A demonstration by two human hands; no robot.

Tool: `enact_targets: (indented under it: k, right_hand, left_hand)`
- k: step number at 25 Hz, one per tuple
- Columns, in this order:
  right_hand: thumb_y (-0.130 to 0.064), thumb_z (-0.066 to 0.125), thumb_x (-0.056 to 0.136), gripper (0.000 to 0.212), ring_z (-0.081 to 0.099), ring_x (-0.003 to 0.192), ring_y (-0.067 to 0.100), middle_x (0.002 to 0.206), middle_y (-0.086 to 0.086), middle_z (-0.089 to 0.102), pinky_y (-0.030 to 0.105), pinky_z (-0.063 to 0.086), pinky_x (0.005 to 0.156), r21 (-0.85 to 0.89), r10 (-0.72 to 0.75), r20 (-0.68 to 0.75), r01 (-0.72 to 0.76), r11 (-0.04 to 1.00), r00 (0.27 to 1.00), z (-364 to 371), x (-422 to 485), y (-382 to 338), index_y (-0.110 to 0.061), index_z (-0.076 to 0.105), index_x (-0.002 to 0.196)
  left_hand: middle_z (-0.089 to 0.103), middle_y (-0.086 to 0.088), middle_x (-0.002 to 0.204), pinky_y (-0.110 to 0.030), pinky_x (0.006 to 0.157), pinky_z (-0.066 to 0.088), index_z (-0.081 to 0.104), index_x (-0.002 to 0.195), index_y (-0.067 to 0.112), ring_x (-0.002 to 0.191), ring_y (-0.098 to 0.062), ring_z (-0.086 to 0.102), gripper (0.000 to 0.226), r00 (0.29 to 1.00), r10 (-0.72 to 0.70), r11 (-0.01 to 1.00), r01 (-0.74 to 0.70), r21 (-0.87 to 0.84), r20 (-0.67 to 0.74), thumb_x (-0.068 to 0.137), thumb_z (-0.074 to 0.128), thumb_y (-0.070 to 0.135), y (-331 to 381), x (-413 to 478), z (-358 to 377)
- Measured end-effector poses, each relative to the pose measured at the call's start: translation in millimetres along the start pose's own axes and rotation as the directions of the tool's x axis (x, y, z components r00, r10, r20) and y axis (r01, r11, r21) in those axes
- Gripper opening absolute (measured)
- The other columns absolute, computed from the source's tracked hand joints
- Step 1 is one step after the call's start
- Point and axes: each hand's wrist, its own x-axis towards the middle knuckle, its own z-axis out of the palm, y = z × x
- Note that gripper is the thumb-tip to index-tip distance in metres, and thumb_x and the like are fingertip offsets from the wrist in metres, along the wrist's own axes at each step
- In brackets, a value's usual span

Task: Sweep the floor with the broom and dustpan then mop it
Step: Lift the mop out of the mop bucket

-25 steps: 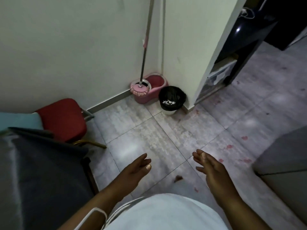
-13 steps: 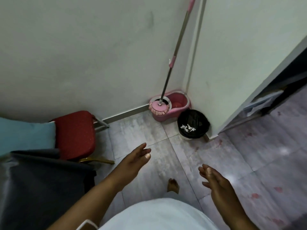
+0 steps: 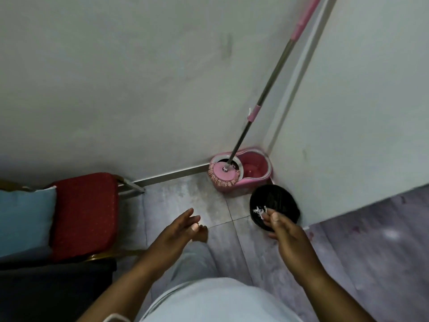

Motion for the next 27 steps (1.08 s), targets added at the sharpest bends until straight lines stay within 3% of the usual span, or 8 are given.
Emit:
enact_targets:
  k: [4, 7, 10, 13, 17, 21, 24, 27]
  right_hand:
    - [-0.058, 0.04, 0.084, 0.049, 0.059, 0.112, 0.005, 0.12, -0.013, 0.064, 0.026, 0.047, 0.096, 0.0, -0.004, -0.021, 0.004, 1.0, 1.0, 19.0, 72.7, -54.9, -0.035, 0.058, 0.123]
    - [-0.055, 0.039, 0.086, 0.046, 0.062, 0.106, 0.009, 0.112, -0.011, 0.067, 0.026, 0.047, 0.094, -0.028, 0.007, -0.07, -0.009, 1.0, 0.998, 27.5, 113.6, -85.0, -0.034, 0.058, 0.123]
    - [-0.043, 0.041, 0.097, 0.025, 0.064, 0.102, 0.009, 0.108, -0.014, 0.067, 0.021, 0.046, 0.084, 0.019, 0.041, -0.129, -0.039, 0.999, 0.991, 33.7, 150.9, -102.8, -0.039, 0.057, 0.115]
    - [-0.046, 0.041, 0.093, 0.033, 0.062, 0.105, 0.006, 0.109, -0.014, 0.067, 0.021, 0.047, 0.087, 0.068, 0.113, -0.157, -0.104, 0.992, 0.981, 29.8, 178.4, -105.2, -0.033, 0.062, 0.115]
    - [-0.04, 0.044, 0.095, 0.042, 0.059, 0.117, 0.015, 0.124, 0.0, 0.066, 0.04, 0.045, 0.105, 0.112, 0.196, -0.22, -0.175, 0.978, 0.956, 16.7, 211.1, -98.3, -0.018, 0.061, 0.128]
    - [-0.032, 0.045, 0.1, 0.038, 0.061, 0.113, 0.02, 0.126, 0.004, 0.065, 0.036, 0.048, 0.098, 0.175, 0.302, -0.22, -0.267, 0.948, 0.927, -12.5, 261.8, -93.6, -0.014, 0.058, 0.131]
    - [-0.044, 0.043, 0.098, 0.032, 0.066, 0.099, 0.014, 0.119, 0.002, 0.068, 0.027, 0.051, 0.079, 0.133, 0.309, -0.22, -0.285, 0.949, 0.925, -35.1, 301.2, -107.6, -0.03, 0.062, 0.12]
    - [-0.068, 0.038, 0.085, 0.033, 0.065, 0.101, 0.009, 0.112, -0.007, 0.069, 0.036, 0.051, 0.089, 0.051, 0.216, -0.196, -0.21, 0.976, 0.957, -62.2, 349.5, -136.2, -0.048, 0.062, 0.096]
  left_hand:
    - [0.057, 0.036, 0.126, -0.01, 0.088, 0.046, 0.04, 0.135, 0.053, 0.116, 0.012, 0.054, 0.062, 0.996, -0.046, 0.998, 0.044, 0.034, 0.073, 0.077, 0.057, 0.064, 37.3, 69.0, -31.9]
    - [0.054, 0.044, 0.121, 0.001, 0.077, 0.044, 0.038, 0.128, 0.061, 0.111, 0.019, 0.052, 0.059, 0.989, -0.06, 0.995, 0.05, 0.081, 0.135, 0.073, 0.055, 0.071, 68.9, 116.0, -49.2]
    - [0.053, 0.036, 0.128, -0.014, 0.098, 0.043, 0.035, 0.129, 0.062, 0.121, 0.011, 0.05, 0.063, 0.976, -0.067, 0.988, 0.037, 0.148, 0.206, 0.071, 0.055, 0.075, 100.6, 168.8, -65.2]
    - [0.053, 0.028, 0.135, -0.032, 0.11, 0.038, 0.036, 0.129, 0.062, 0.129, 0.002, 0.047, 0.073, 0.963, -0.076, 0.982, 0.028, 0.186, 0.259, 0.063, 0.057, 0.085, 131.7, 218.0, -70.5]
    - [0.058, 0.026, 0.13, -0.025, 0.105, 0.041, 0.043, 0.125, 0.061, 0.124, 0.004, 0.05, 0.056, 0.954, -0.065, 0.981, 0.008, 0.193, 0.291, 0.073, 0.062, 0.07, 178.1, 283.1, -56.6]
    - [0.06, 0.025, 0.122, -0.007, 0.088, 0.046, 0.038, 0.138, 0.041, 0.112, 0.014, 0.054, 0.048, 0.96, -0.042, 0.978, -0.017, 0.206, 0.278, 0.095, 0.057, 0.033, 224.8, 355.7, -26.5]
    - [0.056, 0.026, 0.125, -0.002, 0.081, 0.043, 0.035, 0.142, 0.04, 0.109, 0.016, 0.053, 0.05, 0.953, -0.067, 0.962, -0.017, 0.272, 0.296, 0.097, 0.055, 0.034, 253.1, 394.3, -7.5]
    - [0.052, 0.02, 0.137, -0.009, 0.089, 0.041, 0.031, 0.149, 0.037, 0.118, 0.009, 0.049, 0.061, 0.94, -0.085, 0.931, -0.043, 0.361, 0.33, 0.093, 0.055, 0.045, 280.7, 426.9, 12.1]
